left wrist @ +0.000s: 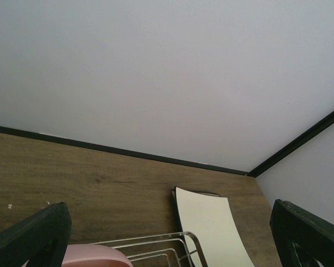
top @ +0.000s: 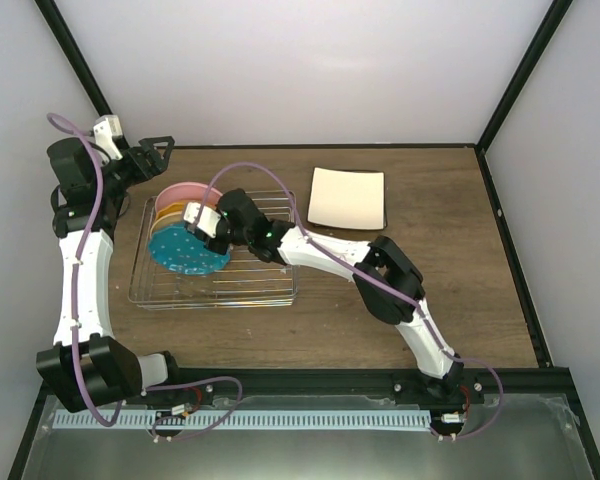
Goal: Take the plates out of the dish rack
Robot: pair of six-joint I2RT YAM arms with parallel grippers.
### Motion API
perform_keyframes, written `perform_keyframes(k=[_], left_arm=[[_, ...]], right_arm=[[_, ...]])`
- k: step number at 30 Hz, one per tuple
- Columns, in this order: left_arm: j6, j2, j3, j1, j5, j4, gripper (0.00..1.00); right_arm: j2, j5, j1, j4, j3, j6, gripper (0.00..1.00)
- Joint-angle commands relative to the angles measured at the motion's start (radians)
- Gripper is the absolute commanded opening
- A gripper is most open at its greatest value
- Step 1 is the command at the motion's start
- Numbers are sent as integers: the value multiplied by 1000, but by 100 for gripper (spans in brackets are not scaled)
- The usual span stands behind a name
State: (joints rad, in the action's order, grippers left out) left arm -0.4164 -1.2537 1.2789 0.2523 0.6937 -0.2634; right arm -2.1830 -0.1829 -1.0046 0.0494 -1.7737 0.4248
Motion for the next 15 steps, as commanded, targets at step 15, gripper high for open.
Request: perform_keyframes(k=[15], left_arm=[[-42,32,23,-1,18,51,100]], right_arm=[[135,18,-8,-24,15,72,1]])
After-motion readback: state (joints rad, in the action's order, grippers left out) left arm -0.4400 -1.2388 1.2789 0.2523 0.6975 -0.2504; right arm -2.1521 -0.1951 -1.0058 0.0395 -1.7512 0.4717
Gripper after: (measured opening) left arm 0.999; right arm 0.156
